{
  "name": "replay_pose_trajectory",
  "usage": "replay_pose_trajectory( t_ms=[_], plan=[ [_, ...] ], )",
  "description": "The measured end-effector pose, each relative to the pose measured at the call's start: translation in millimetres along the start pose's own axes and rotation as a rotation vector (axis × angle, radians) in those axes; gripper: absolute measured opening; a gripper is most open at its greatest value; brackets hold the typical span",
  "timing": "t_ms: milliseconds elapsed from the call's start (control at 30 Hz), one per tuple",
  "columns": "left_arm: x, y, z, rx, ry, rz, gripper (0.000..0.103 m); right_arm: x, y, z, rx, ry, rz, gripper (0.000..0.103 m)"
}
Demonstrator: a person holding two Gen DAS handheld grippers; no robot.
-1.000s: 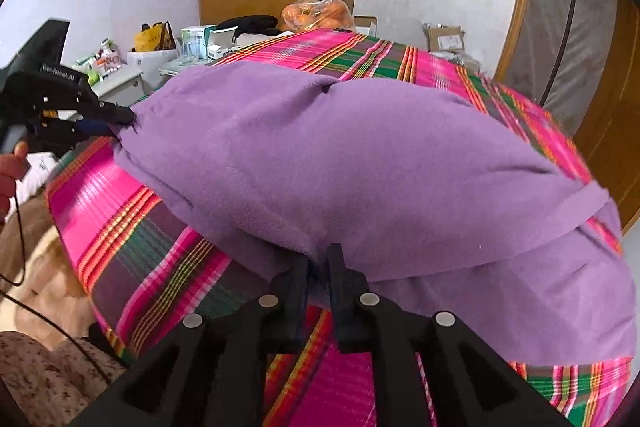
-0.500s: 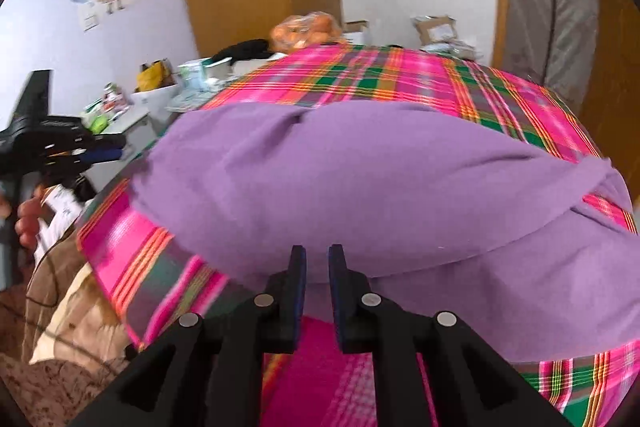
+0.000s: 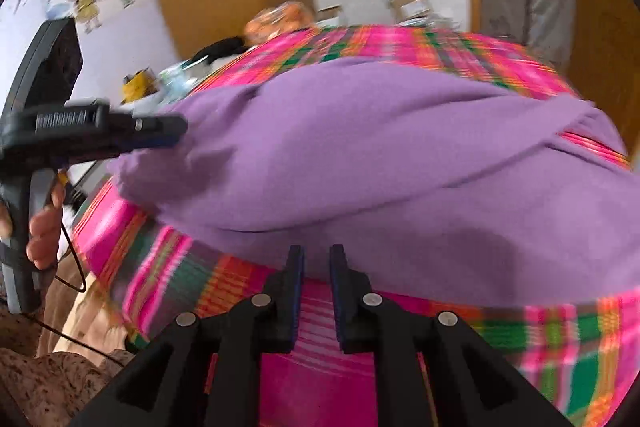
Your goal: Fold clothes
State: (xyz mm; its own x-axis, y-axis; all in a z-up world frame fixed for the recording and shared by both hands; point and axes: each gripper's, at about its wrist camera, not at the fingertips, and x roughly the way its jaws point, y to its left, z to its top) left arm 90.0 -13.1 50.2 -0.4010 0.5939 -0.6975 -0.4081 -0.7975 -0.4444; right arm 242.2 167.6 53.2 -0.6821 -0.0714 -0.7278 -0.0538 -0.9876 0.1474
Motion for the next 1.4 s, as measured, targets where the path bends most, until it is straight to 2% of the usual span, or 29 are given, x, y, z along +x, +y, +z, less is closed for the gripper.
replay_pose_trajectory(
  t_ms=[133,267,333,400,500,567,800,933,1167,1400],
  plan=[
    [28,-43,-3,0.155,0.066,-0.042,0.032,-21,-38,3,0.054,-0.013,-0.100,0.013],
    [49,-73,-5,0.251,0.117,-0.081,0.032,-42,-75,6,0.106,-0.024,-0.196,0.015],
    [60,-84,-8,0.282,0.143,-0.089,0.033,-52,-94,8,0.132,-0.029,-0.243,0.021],
    [71,-92,-10,0.304,0.169,-0.088,0.035,-63,-112,9,0.158,-0.035,-0.291,0.035],
    [79,-100,-16,0.333,0.189,-0.083,0.040,-78,-140,12,0.197,-0.043,-0.363,0.036],
    [83,-103,-19,0.351,0.201,-0.087,0.042,-63,-149,10,0.227,-0.039,-0.337,0.036],
    [90,-111,-21,0.404,0.192,-0.027,0.044,-31,-144,22,0.177,-0.018,-0.278,0.036],
    [96,-121,-22,0.469,0.188,-0.004,0.049,-20,-147,41,0.185,-0.036,-0.231,0.036],
    [97,-128,-29,0.535,0.179,0.042,0.049,14,-176,70,0.307,-0.035,-0.103,0.036],
    [101,-128,-25,0.514,0.171,0.046,0.048,33,-197,82,0.411,-0.047,-0.001,0.036]
  ],
)
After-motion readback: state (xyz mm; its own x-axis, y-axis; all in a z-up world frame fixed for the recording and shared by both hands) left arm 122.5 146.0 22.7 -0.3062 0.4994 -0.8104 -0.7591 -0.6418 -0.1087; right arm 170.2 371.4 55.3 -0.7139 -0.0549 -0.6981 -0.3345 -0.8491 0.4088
